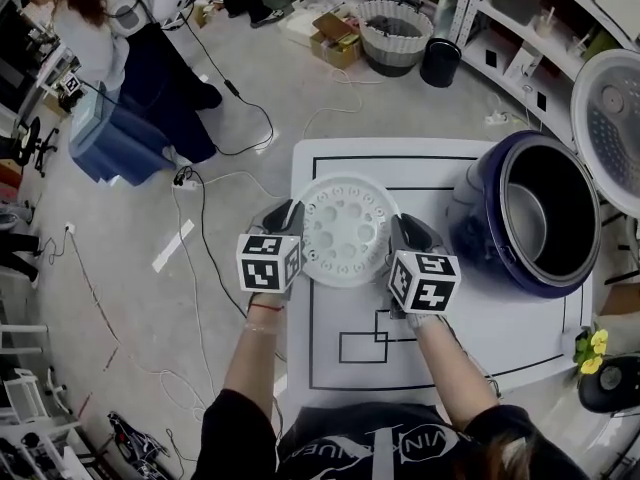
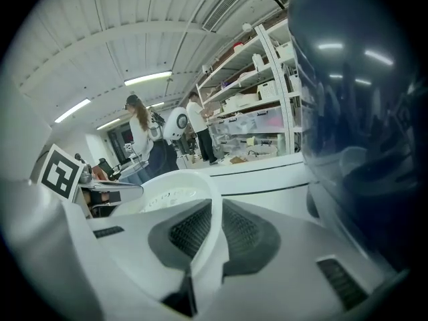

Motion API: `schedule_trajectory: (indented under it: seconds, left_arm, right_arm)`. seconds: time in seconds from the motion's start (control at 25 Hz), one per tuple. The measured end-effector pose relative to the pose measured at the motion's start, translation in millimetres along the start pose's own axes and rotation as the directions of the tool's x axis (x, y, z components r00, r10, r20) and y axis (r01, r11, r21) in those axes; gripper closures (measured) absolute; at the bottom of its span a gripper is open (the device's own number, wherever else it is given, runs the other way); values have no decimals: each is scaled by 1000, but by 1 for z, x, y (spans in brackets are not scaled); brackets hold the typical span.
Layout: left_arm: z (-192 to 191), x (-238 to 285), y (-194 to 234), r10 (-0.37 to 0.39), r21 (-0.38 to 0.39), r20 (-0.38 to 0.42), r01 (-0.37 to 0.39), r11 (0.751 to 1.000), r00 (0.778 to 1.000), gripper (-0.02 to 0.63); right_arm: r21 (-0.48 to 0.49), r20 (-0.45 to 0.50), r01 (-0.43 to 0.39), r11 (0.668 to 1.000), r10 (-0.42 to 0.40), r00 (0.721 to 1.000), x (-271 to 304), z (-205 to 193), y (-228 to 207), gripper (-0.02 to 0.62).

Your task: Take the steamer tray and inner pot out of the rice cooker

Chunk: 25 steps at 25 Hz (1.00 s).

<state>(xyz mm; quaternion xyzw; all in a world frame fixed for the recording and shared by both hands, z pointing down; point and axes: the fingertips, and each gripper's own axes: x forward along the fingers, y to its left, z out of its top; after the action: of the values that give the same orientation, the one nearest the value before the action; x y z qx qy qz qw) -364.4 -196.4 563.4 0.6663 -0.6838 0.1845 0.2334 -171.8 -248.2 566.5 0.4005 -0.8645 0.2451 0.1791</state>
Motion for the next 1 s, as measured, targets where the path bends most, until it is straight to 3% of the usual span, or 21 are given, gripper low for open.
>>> schedule_trajectory:
  seconds: [0.4, 0.44, 0.6, 0.8, 1.0]
  left_arm:
    - [-8, 4, 4, -45, -26, 23, 46, 999, 999, 551]
    - [-8, 3, 2, -52, -16, 28, 53, 998, 998, 547]
    - [0, -5, 4, -26, 56, 52, 23, 998, 998, 486]
    - [13, -23, 7, 21, 75, 96, -28, 997, 995, 486]
    - [35, -37, -17, -11, 90, 144, -2, 996, 990, 486]
  right_arm:
    - [-37, 10, -7, 999, 8, 1000, 6, -2, 4, 526]
    - [-40, 15, -11, 999, 12, 1000, 6, -1, 5, 486]
    - [-63, 44, -27, 998, 29, 999, 1, 3, 10, 477]
    - [-107, 87, -44, 993, 54, 995, -14, 15, 18, 462]
    - [-109, 121, -77, 991, 90, 989, -36, 33, 25, 460]
